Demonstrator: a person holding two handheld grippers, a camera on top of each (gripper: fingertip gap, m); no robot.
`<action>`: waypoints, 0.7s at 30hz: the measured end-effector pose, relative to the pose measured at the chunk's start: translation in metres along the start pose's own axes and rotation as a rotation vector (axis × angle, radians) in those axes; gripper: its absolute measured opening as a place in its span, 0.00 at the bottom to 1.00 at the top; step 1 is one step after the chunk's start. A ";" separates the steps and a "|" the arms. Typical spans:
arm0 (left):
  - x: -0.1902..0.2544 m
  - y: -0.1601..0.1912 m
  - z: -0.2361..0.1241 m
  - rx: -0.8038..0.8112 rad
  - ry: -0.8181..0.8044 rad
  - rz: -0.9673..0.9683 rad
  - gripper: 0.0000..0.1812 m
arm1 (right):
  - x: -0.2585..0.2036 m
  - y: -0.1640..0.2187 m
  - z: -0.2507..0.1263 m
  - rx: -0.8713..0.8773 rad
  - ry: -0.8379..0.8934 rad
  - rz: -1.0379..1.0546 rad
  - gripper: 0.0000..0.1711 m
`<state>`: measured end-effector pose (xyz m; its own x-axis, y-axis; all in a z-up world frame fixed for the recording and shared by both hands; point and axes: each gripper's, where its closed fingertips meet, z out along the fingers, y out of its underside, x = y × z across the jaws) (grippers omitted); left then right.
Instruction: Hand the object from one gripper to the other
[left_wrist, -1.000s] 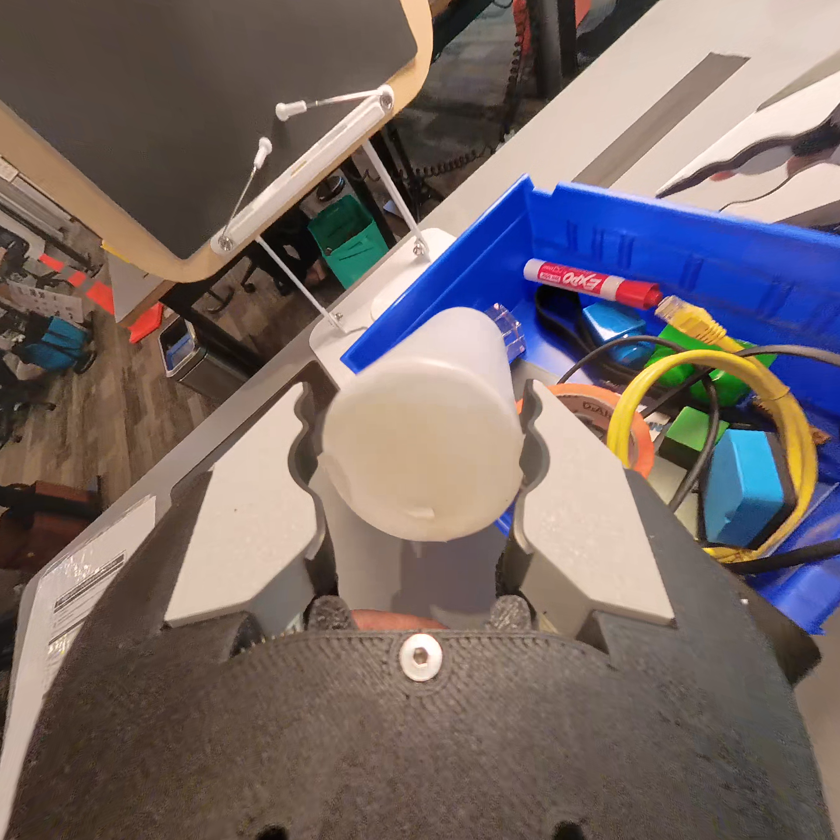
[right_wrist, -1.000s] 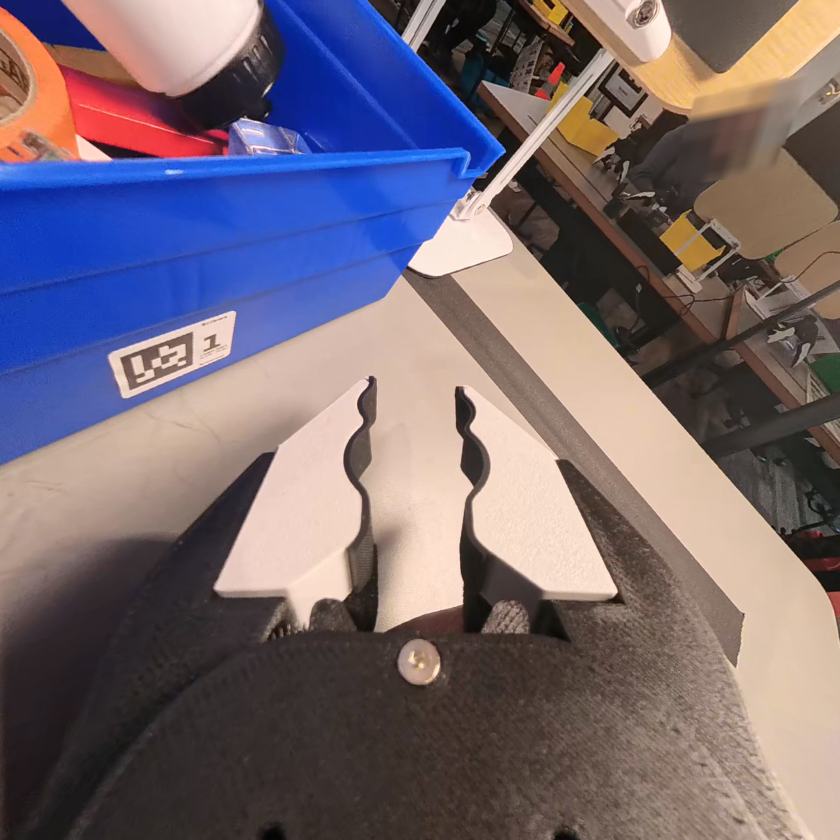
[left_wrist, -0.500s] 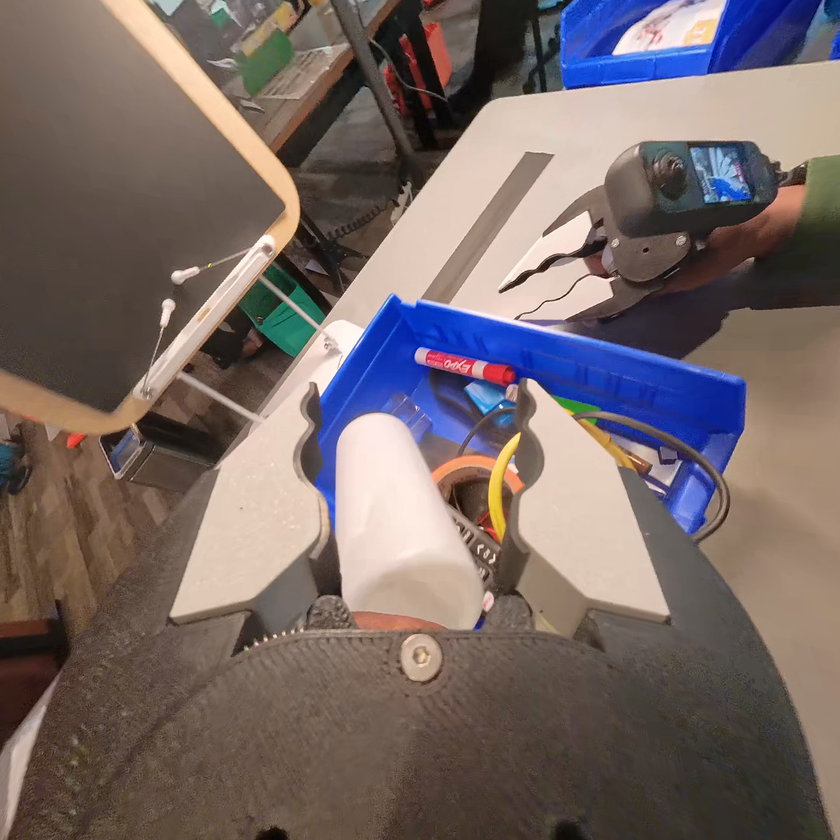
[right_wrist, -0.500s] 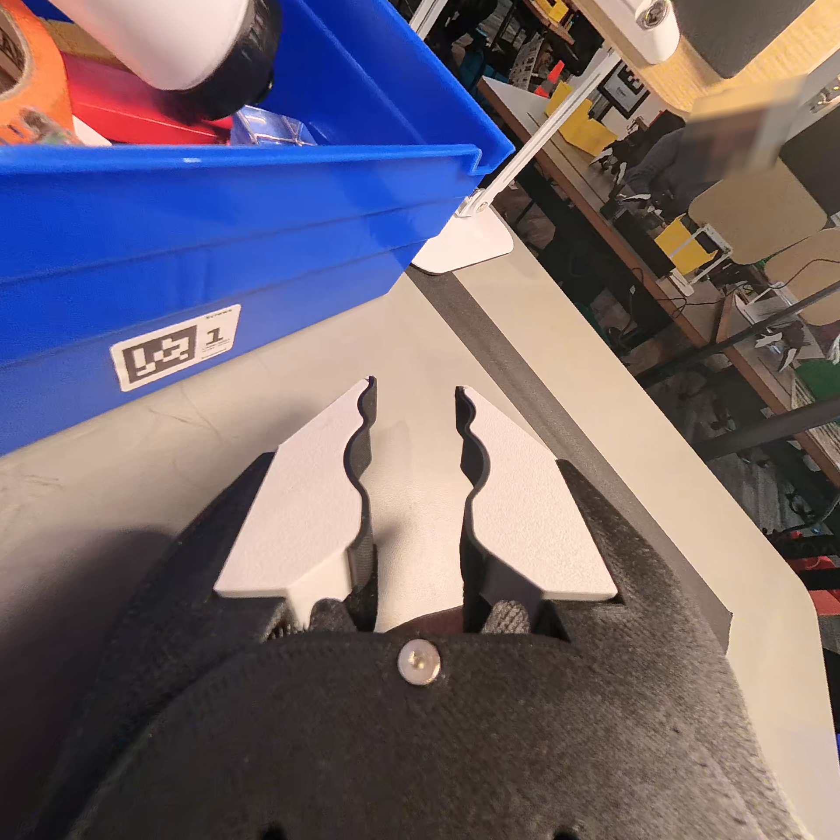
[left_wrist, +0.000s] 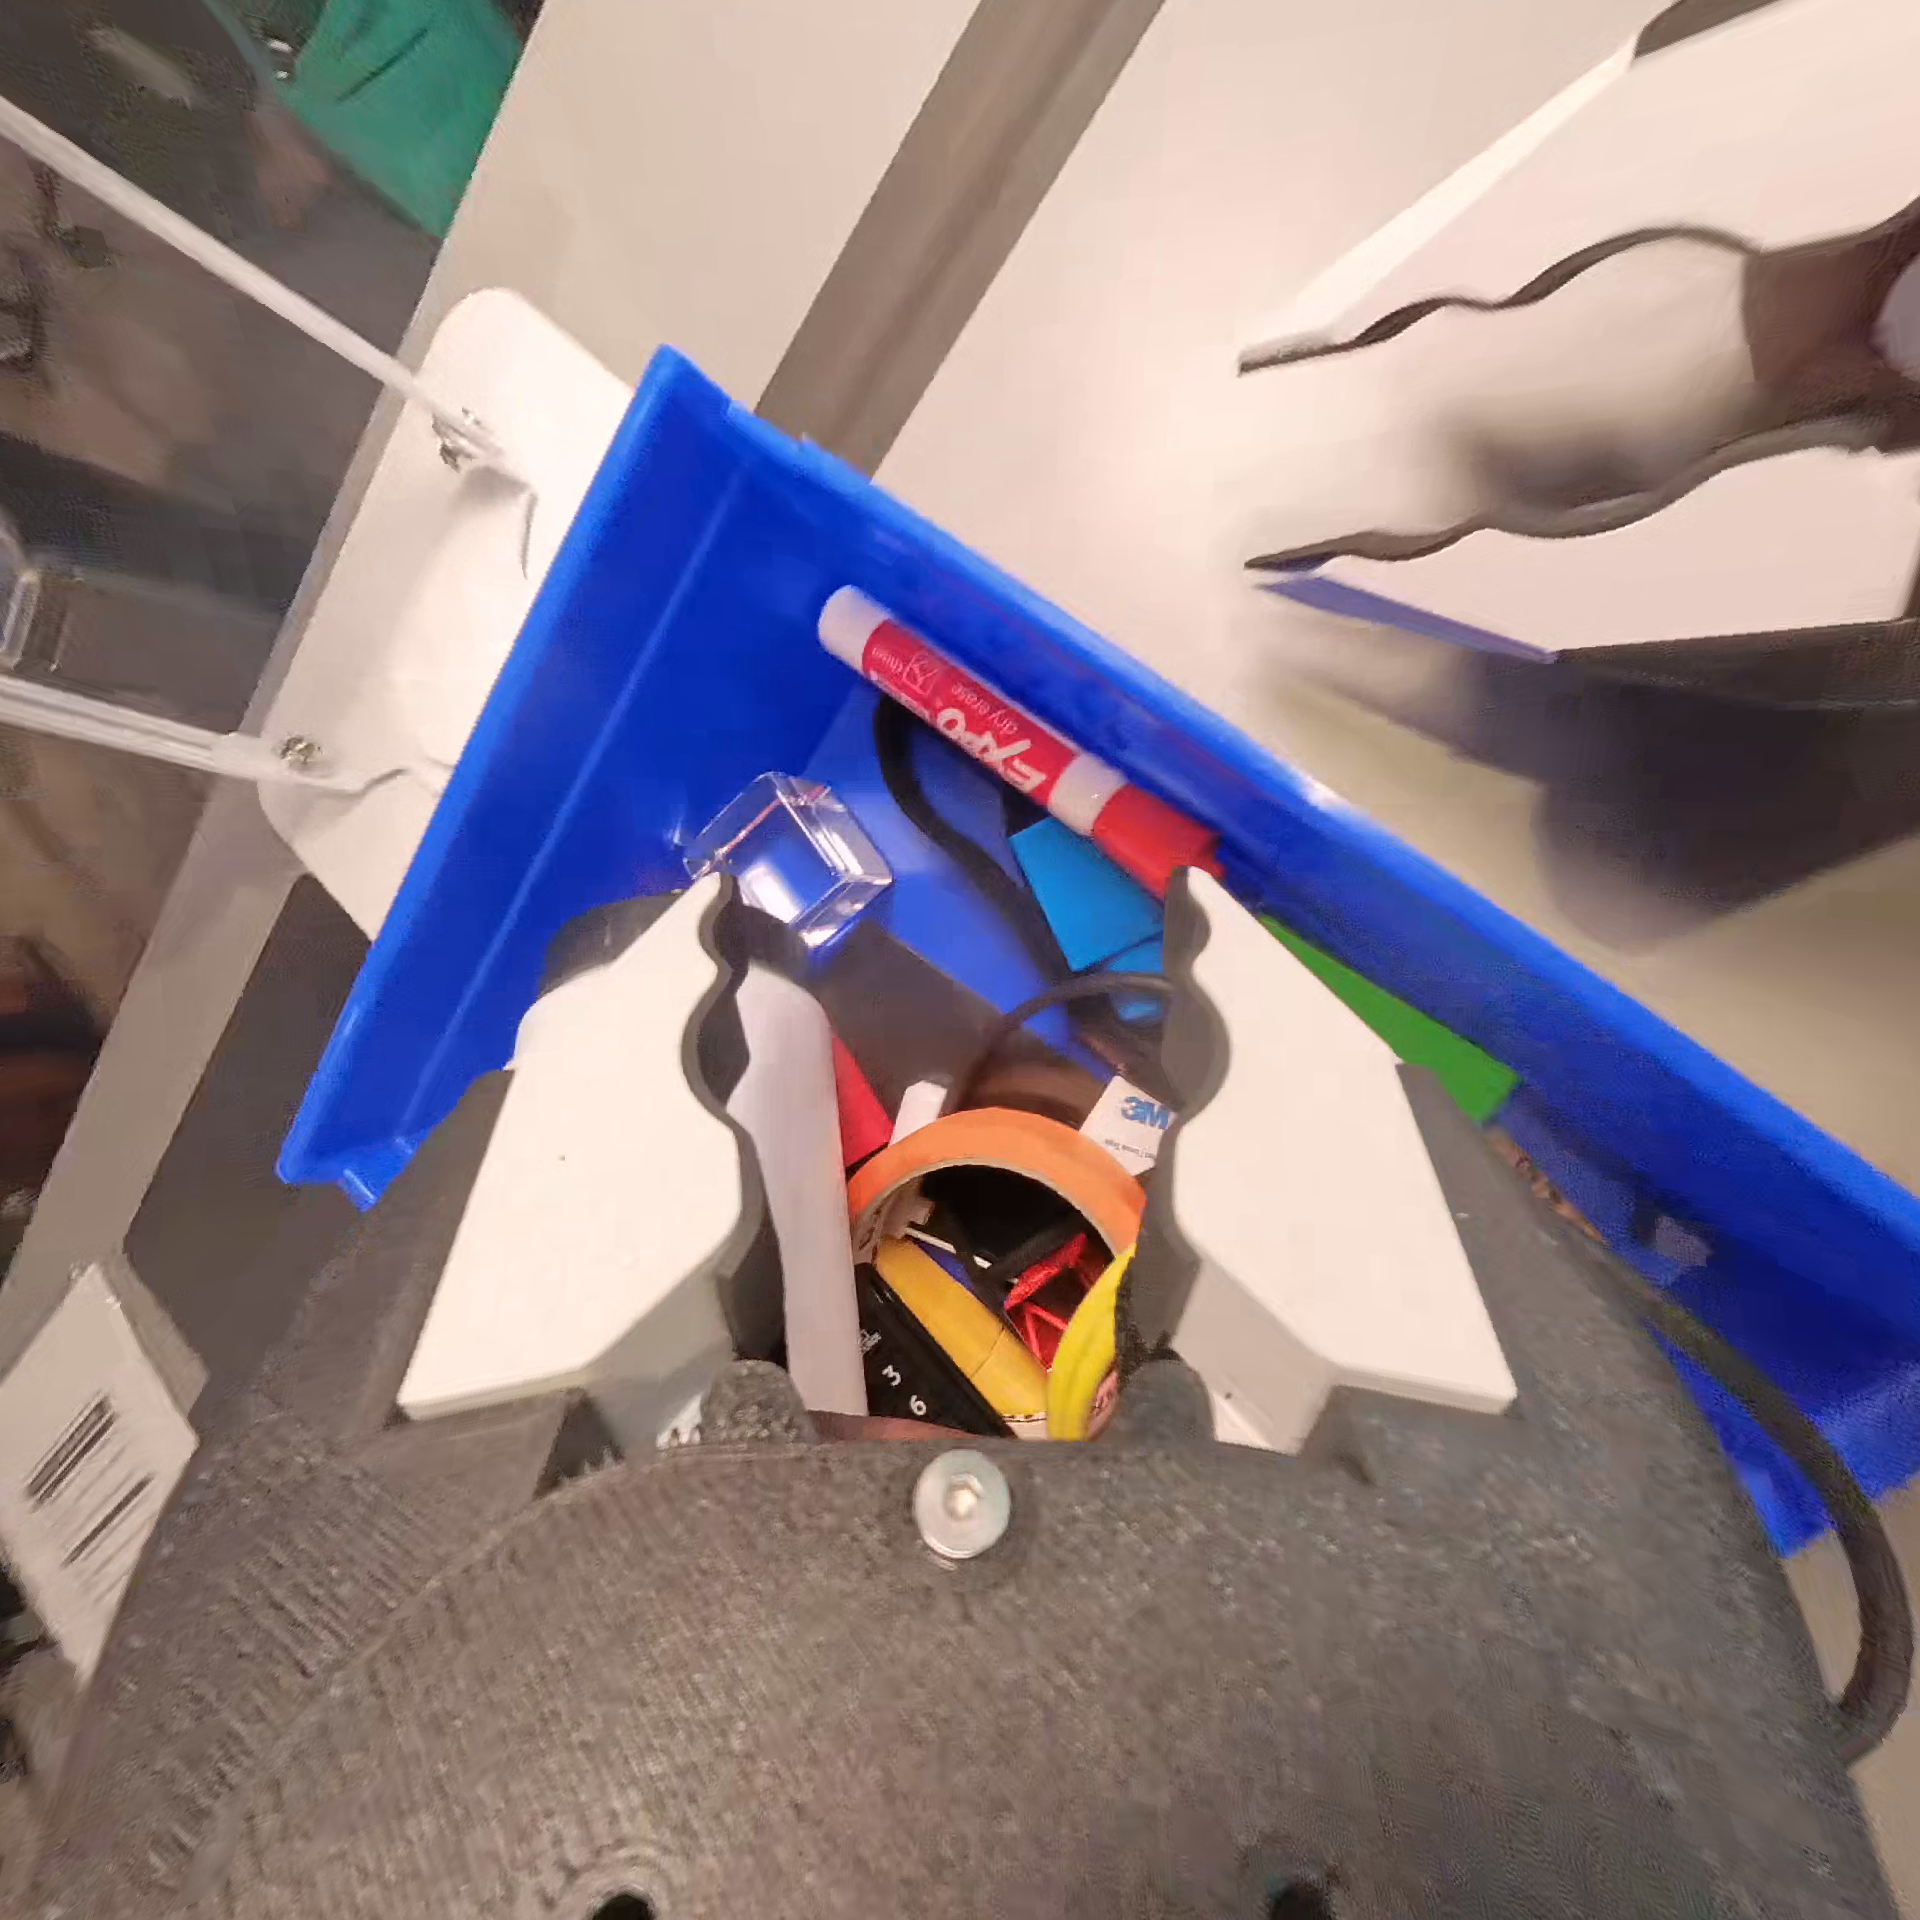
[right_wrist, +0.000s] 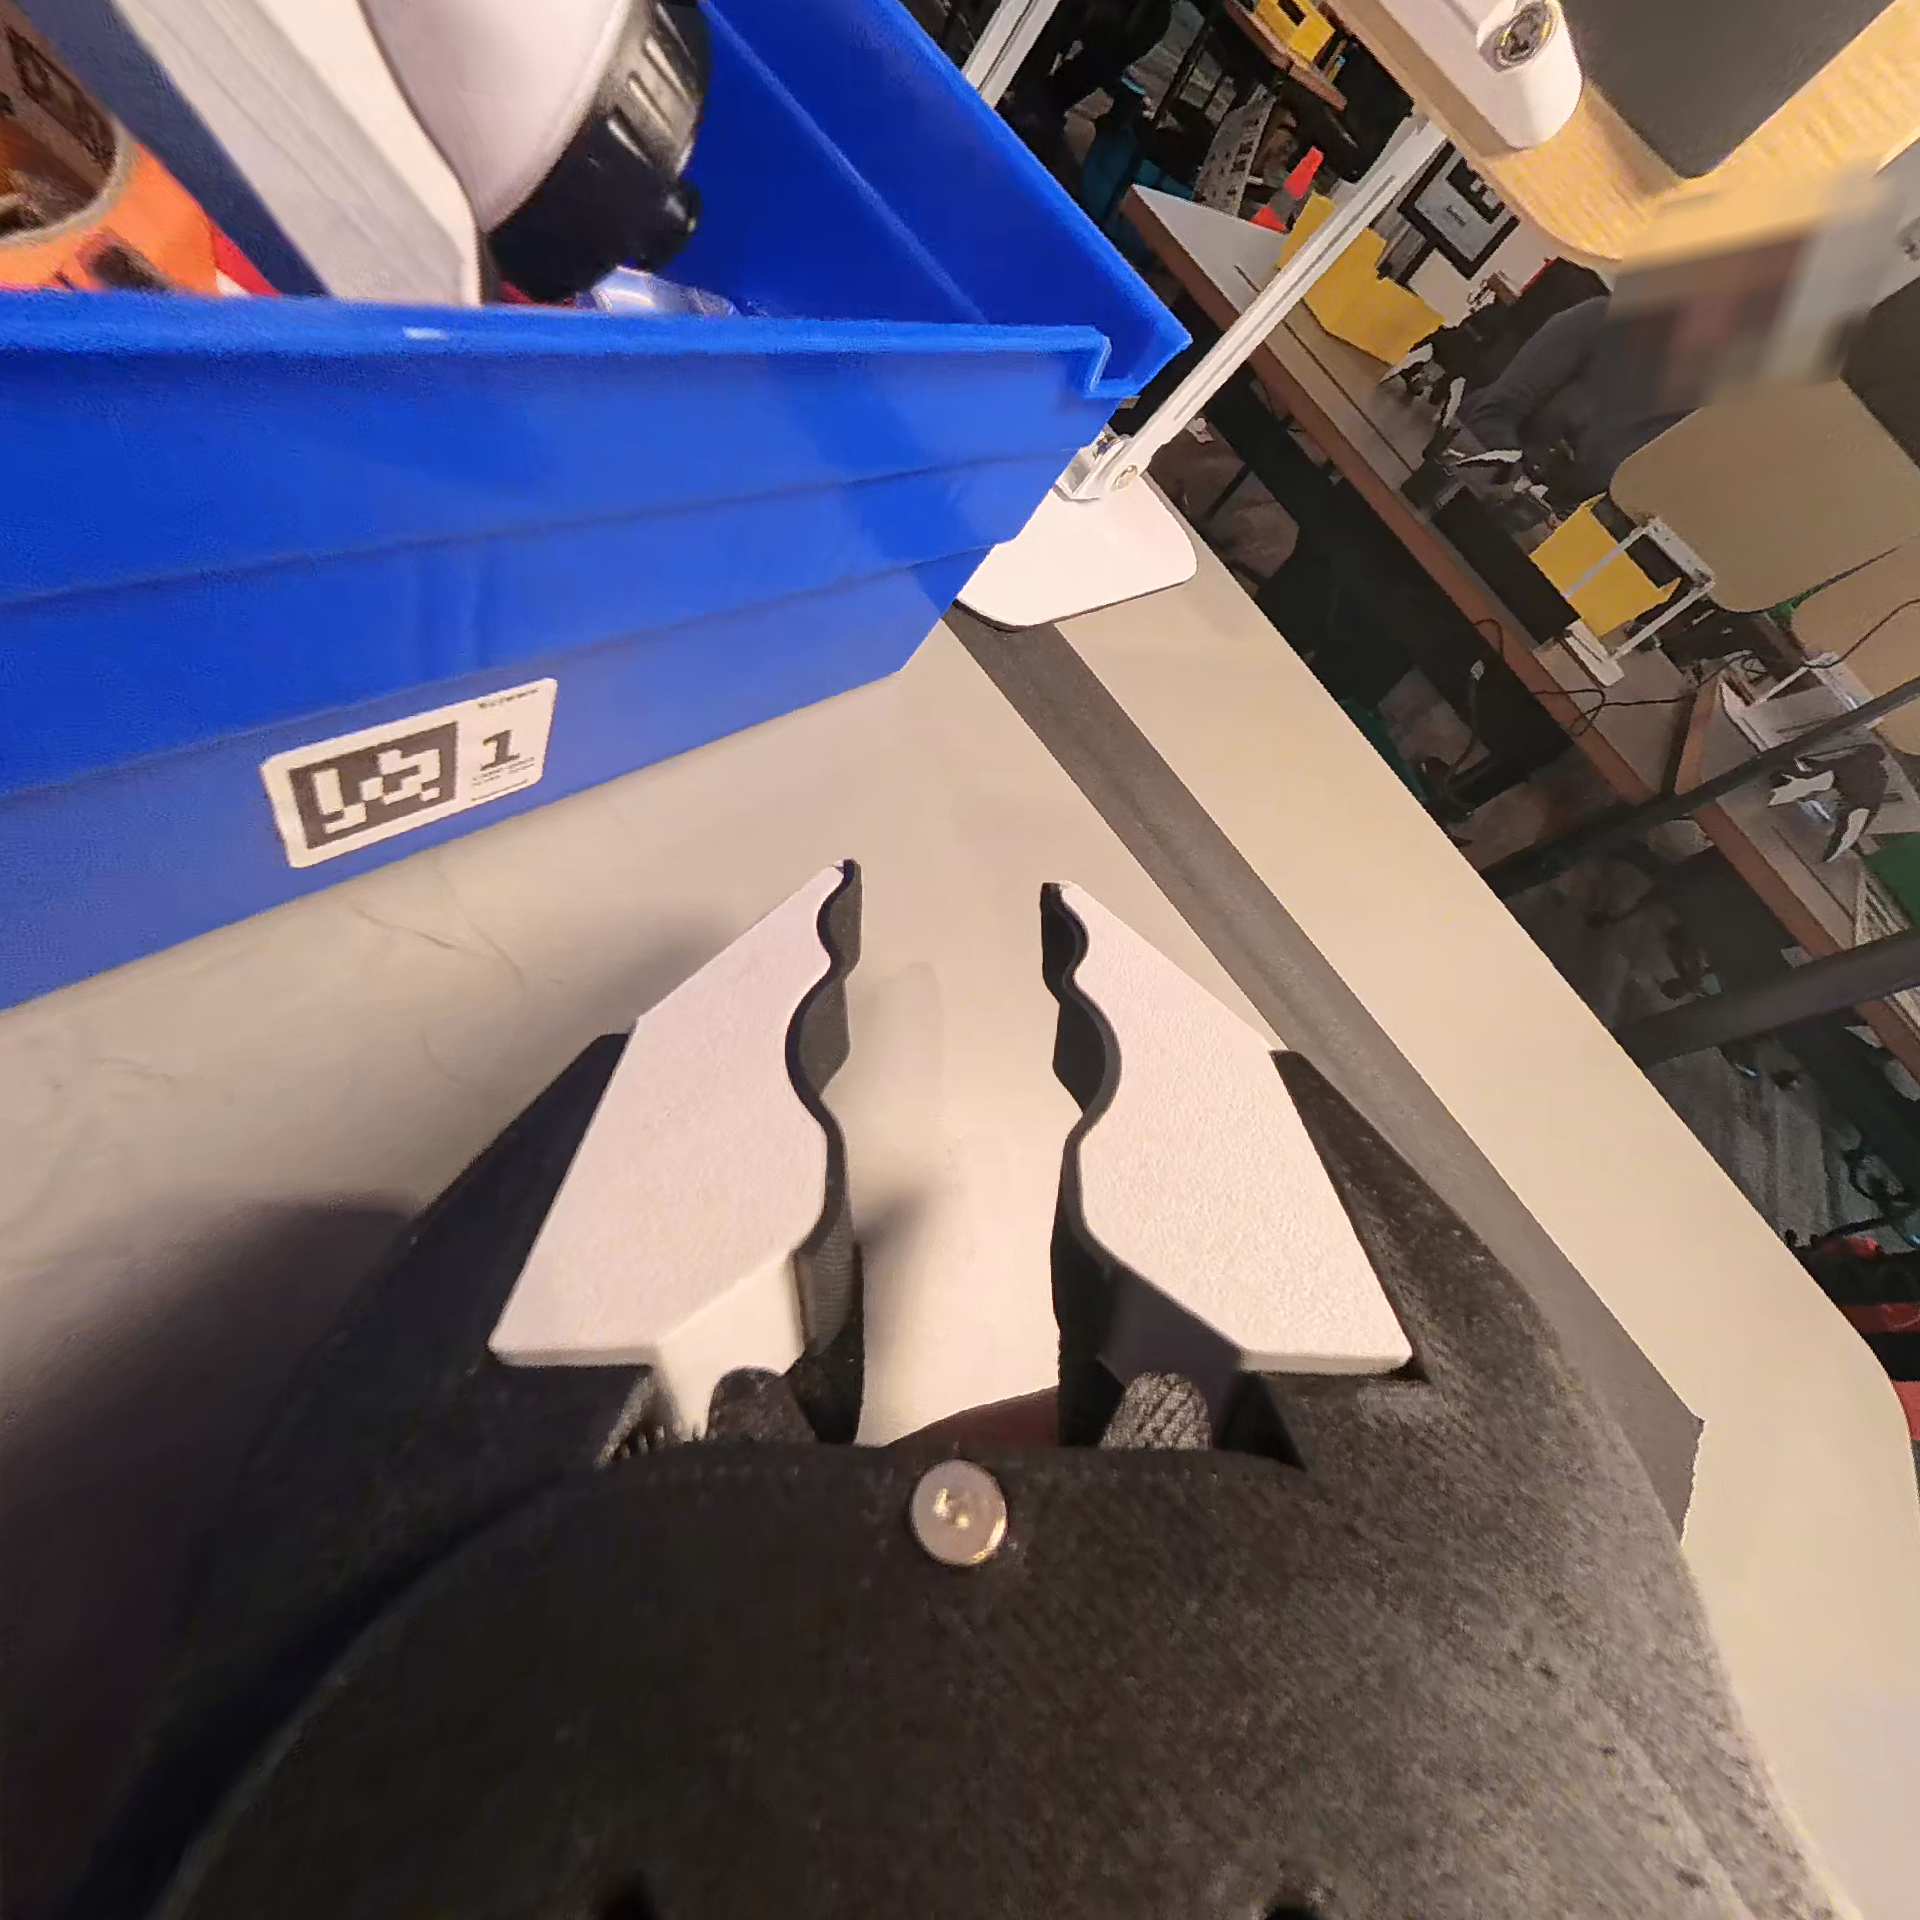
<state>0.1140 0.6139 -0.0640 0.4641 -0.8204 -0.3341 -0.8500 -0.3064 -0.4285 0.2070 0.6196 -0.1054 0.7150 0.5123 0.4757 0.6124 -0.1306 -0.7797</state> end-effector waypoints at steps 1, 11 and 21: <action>0.002 0.003 0.002 -0.019 -0.005 0.006 0.45 | -0.001 0.000 0.000 0.000 -0.003 -0.004 0.21; 0.014 0.029 0.030 -0.268 0.072 -0.020 0.41 | -0.004 0.004 -0.006 -0.013 -0.016 -0.006 0.21; 0.026 0.037 0.035 -0.330 0.167 -0.061 0.38 | -0.011 0.009 -0.015 -0.041 -0.010 -0.039 0.21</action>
<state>0.1034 0.5984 -0.1178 0.4921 -0.8552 -0.1628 -0.8695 -0.4735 -0.1407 0.2096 0.6003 -0.1123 0.6873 0.5257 0.5013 0.6529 -0.1447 -0.7435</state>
